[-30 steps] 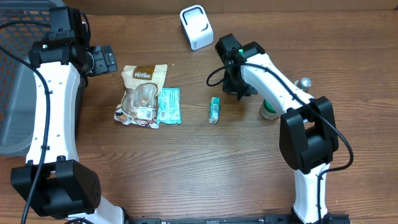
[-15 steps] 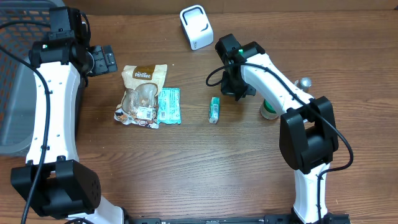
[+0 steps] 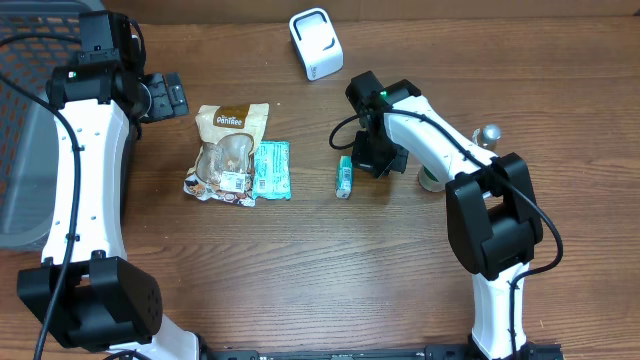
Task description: Scan the item barcode
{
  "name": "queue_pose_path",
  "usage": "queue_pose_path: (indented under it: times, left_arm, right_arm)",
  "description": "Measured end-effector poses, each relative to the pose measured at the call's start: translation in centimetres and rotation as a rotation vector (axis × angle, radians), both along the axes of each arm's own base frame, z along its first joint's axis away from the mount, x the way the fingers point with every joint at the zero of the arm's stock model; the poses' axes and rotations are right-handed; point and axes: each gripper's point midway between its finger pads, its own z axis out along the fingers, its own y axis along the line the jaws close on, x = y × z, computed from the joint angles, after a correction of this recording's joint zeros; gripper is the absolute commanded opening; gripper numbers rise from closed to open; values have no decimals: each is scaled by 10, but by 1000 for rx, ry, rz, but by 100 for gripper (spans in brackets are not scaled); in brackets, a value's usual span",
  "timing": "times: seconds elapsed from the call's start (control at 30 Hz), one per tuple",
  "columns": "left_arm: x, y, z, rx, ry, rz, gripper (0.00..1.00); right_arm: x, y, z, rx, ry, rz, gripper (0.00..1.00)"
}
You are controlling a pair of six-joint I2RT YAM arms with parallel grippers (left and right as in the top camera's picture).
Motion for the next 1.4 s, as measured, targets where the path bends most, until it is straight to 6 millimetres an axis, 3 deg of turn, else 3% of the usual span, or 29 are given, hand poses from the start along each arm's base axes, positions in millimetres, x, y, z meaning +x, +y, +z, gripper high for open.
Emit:
queue_pose_path:
  times: [0.13, 0.37, 0.7, 0.83, 0.87, 0.9, 1.1, 1.4]
  left_arm:
    - [0, 0, 0, 0, 0, 0, 100]
    - [0, 0, 0, 0, 0, 0, 100]
    - [0, 0, 0, 0, 0, 0, 100]
    - [0, 0, 0, 0, 0, 0, 99]
    - [0, 0, 0, 0, 0, 0, 100]
    - [0, 0, 0, 0, 0, 0, 100]
    - [0, 0, 0, 0, 0, 0, 100]
    - [0, 0, 0, 0, 0, 0, 100]
  right_arm:
    - [-5, 4, 0, 24, 24, -3, 4]
    - [-16, 34, 4, 197, 90, 22, 4]
    - [-24, 56, 10, 331, 138, 31, 4]
    - [-23, 62, 12, 362, 139, 36, 25]
    - [-23, 62, 12, 367, 138, 36, 40]
    - [-22, 63, 13, 371, 137, 33, 46]
    - [-17, 66, 13, 385, 115, 44, 49]
    - [-6, 69, 13, 388, 61, 57, 42]
